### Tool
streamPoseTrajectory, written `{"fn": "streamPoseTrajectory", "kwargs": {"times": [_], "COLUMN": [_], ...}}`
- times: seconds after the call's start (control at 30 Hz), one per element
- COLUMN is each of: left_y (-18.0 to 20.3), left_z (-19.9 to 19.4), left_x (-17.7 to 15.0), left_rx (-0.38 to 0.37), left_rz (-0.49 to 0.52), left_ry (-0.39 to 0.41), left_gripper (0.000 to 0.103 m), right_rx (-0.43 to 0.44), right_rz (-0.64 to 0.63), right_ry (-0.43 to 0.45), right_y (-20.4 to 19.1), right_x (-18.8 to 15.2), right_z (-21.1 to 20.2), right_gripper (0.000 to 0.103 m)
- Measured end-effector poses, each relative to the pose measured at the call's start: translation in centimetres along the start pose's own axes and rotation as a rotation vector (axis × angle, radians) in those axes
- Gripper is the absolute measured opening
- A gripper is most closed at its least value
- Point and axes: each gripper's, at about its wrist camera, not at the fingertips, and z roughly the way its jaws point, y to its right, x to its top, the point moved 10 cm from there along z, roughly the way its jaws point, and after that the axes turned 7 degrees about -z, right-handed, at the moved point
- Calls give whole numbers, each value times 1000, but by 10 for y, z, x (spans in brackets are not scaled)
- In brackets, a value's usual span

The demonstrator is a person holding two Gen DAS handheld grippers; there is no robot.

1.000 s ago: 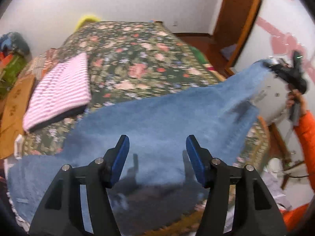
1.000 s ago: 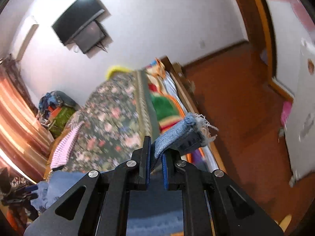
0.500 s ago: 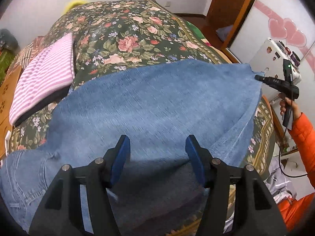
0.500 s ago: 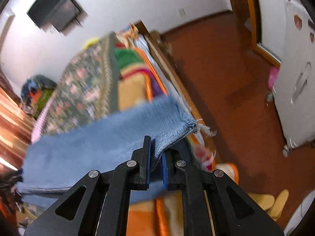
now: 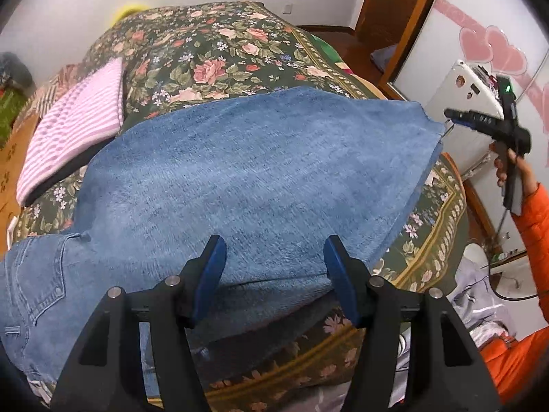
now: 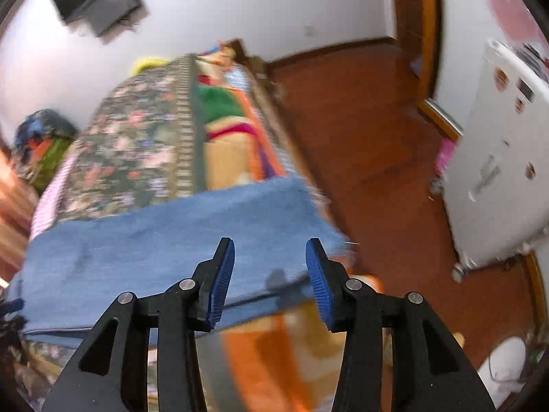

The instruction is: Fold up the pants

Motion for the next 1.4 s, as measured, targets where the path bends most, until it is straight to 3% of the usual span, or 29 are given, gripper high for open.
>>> {"fn": "streamPoseTrajectory", "kwargs": {"times": [0.1, 0.23, 0.33, 0.63, 0.77, 0.83, 0.97, 1.07, 1.27, 1.4], "left_y": [-1, -2, -3, -13, -44, -69, -126, -150, -150, -154], "left_z": [-2, -6, -10, -21, -43, -54, -61, -48, -42, -41], "left_x": [-4, -10, -16, -20, -17, -16, -25, -46, -85, -102], "left_rx": [4, -6, 0, -7, 73, 115, 194, 171, 144, 89], "left_rz": [-12, -28, -20, -57, -98, -141, -249, -322, -316, -359], "left_ry": [13, 26, 43, 68, 115, 142, 145, 77, 74, 78], "left_gripper": [60, 60, 63, 64, 64, 64, 64, 64, 64, 66], "right_rx": [79, 118, 105, 67, 25, 56, 138, 209, 369, 416], "right_rz": [-65, -138, -164, -254, -314, -322, -378, -430, -533, -608], "right_ry": [-5, -64, -142, -181, -235, -207, -136, -126, -167, -193], "right_y": [-43, -82, -87, -88, -92, -105, -156, -202, -300, -344], "right_x": [-2, -24, -51, -74, -72, -62, -44, -42, -62, -75], "right_z": [6, 31, 49, 39, 30, 18, 6, 8, 18, 24], "right_gripper": [50, 50, 50, 51, 50, 50, 50, 50, 51, 51]}}
